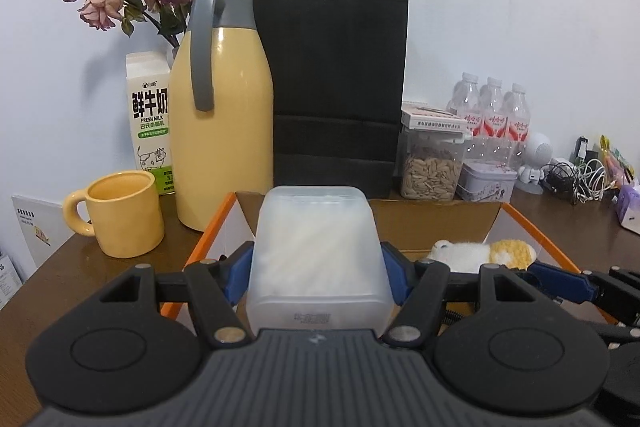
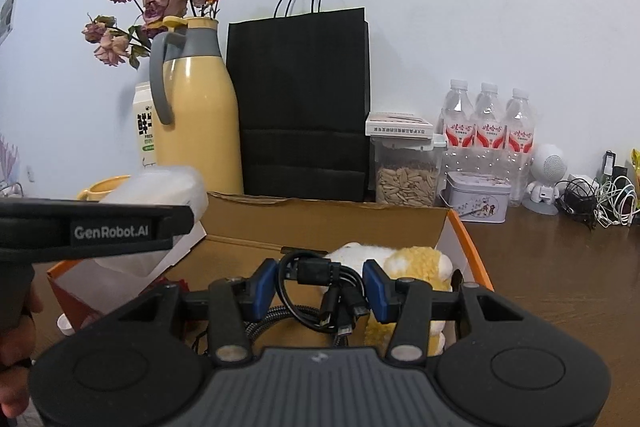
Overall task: Organize objects
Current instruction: 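Carry the cable into the cardboard box with the right tool while the left tool drops the plastic box in, then move the right tool back to the table and grasp the clear plastic bag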
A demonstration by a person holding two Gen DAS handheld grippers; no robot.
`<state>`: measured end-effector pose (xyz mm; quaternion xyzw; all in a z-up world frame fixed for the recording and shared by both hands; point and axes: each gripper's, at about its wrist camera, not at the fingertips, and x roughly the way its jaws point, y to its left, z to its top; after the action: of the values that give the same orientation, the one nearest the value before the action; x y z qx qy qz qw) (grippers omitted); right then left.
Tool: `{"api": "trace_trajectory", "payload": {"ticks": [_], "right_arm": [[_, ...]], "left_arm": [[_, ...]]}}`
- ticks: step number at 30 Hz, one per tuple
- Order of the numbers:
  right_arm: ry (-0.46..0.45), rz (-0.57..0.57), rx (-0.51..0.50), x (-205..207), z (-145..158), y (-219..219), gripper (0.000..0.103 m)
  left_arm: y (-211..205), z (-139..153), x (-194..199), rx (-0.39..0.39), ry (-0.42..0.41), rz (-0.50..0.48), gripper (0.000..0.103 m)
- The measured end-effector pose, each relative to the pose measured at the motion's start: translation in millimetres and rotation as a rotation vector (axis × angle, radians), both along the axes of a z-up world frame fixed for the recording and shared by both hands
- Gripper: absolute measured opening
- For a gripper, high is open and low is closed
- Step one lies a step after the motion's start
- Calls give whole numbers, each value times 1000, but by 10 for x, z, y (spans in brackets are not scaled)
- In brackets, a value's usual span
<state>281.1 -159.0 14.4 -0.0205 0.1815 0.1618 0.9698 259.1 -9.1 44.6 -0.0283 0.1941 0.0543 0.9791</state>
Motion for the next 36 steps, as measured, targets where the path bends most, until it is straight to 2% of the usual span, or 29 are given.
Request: {"api": "trace_trajectory", "payload": {"ticks": [2,4,5,6,8,22,36], "right_arm": [[6,-5,-1,-7,-9,-4,46],[10,-15,-4,-13,-13,-8,50],[12,-18,-4,-15,-14,-11,65],[11,-20,1,-19,-11,-23,86],[2,-26,14,-38,-5,-45,103],[-18,-21,14,-122,46,-42,103],[-90,-14,11,-397,193,-95,103]], "left_arm": [[4,-15,12,-1,10,5,69],[15,-16,10,-5,2,11,83],[21,-12,5,-9,-4,16,100],[26,-6,-10,-13,-19,22,103],[34,11,-28,-20,-39,30,103],[38,42,-49,-31,-38,34,103],[45,249,-439,-55,-118,29,103]]}}
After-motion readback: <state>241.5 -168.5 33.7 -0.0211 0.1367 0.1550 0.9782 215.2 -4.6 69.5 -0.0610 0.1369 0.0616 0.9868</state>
